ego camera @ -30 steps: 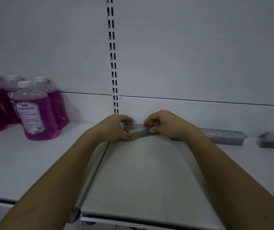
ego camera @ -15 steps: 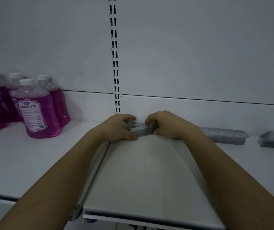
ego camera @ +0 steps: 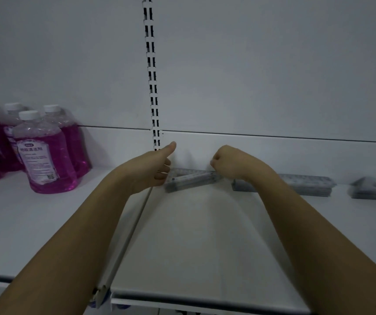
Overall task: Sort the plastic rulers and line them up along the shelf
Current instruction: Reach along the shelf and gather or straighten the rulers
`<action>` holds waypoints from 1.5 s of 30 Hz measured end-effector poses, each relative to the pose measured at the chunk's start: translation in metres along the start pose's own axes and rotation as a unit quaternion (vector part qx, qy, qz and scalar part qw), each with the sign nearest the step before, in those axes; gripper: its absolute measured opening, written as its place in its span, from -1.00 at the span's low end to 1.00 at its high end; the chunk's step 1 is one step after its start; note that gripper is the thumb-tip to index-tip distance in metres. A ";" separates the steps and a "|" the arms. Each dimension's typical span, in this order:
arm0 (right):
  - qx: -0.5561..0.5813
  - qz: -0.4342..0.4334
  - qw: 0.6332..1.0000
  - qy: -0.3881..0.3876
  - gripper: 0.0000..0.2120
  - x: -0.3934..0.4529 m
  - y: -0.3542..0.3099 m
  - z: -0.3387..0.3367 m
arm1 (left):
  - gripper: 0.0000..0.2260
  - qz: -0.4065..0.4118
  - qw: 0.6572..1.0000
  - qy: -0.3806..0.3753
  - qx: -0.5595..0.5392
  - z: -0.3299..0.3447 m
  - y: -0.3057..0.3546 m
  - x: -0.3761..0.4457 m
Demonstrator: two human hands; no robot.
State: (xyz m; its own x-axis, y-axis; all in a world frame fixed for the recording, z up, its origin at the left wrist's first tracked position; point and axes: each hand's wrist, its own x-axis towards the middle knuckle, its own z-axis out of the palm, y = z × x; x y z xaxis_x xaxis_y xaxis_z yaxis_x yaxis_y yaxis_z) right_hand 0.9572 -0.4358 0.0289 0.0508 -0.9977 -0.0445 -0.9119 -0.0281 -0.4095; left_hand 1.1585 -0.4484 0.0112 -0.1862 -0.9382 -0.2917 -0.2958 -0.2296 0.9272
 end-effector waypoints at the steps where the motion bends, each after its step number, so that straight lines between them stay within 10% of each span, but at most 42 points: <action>1: -0.005 0.011 1.000 -0.005 -0.68 0.000 -0.002 0.002 | -0.26 -0.003 1.000 -0.004 0.000 0.001 0.000 0.000; 45: 0.010 0.059 0.998 0.009 -0.73 -0.013 -0.028 0.015 | -0.40 -0.025 0.999 0.031 -0.031 0.021 0.007 0.000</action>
State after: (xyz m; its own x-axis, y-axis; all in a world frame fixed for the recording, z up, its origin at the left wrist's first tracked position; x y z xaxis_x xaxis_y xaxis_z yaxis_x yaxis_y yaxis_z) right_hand 0.9879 -0.4215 0.0273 -0.0650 -0.9949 -0.0768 -0.9026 0.0914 -0.4207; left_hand 1.1366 -0.4447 0.0130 -0.1139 -0.9390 -0.3244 -0.2436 -0.2902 0.9255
